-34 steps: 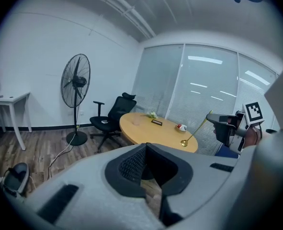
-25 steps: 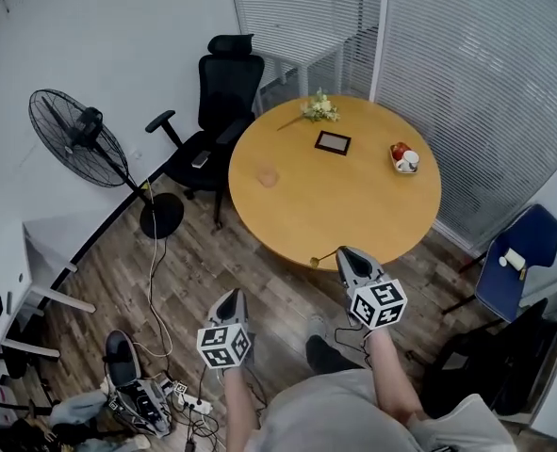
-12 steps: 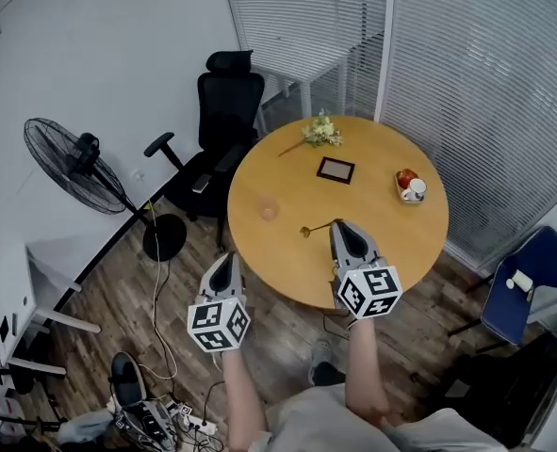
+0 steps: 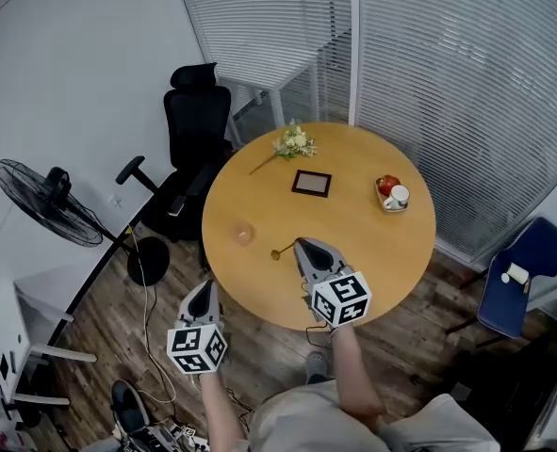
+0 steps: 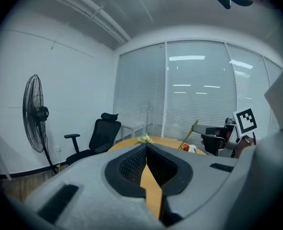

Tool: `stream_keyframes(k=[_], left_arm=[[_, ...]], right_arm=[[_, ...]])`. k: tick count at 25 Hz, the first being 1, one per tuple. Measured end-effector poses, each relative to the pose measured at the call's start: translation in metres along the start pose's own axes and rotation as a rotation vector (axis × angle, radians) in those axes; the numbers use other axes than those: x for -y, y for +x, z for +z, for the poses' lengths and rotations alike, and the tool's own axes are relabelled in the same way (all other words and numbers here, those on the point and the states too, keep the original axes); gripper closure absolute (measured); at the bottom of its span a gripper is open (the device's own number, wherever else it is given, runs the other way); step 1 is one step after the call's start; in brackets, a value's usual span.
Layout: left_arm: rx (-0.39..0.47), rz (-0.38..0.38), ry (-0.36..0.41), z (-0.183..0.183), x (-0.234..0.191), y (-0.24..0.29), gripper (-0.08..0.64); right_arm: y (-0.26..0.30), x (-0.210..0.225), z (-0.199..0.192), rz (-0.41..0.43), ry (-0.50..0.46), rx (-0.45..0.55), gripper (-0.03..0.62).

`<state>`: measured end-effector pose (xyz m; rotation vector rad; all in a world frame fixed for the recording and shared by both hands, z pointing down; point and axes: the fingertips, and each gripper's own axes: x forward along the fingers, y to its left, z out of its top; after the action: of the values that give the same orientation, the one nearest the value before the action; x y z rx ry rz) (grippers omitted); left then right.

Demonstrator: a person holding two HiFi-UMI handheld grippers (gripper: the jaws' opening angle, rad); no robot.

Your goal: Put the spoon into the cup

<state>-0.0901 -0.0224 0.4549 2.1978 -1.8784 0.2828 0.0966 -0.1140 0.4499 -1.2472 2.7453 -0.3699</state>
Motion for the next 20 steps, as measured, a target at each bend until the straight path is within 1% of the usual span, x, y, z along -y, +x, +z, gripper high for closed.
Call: stream_keyframes(k=[5, 8, 10, 12, 15, 20], left_arm=[[0.010, -0.005, -0.012, 0.001, -0.001, 0.024, 0.552], [0.004, -0.024, -0.015, -0.003, -0.002, 0.029, 0.552], [0.001, -0.023, -0.022, -0.004, -0.012, 0.028, 0.552], [0.000, -0.005, -0.037, -0.003, -0.027, 0.029, 0.552], [0.011, 0.013, -0.051, 0.000, -0.046, 0.035, 0.552], [0.025, 0.038, -0.070, 0.008, -0.077, 0.052, 0.552]], right_arm=[[0.013, 0.018, 0.001, 0.000, -0.031, -0.019, 0.588], [0.019, 0.030, 0.001, -0.012, -0.032, -0.028, 0.588], [0.026, 0.033, -0.002, -0.008, -0.036, -0.040, 0.588], [0.035, 0.035, -0.005, 0.002, -0.040, -0.050, 0.588], [0.048, 0.041, -0.008, 0.012, -0.026, -0.052, 0.588], [0.070, 0.046, 0.000, 0.015, -0.027, -0.046, 0.588]])
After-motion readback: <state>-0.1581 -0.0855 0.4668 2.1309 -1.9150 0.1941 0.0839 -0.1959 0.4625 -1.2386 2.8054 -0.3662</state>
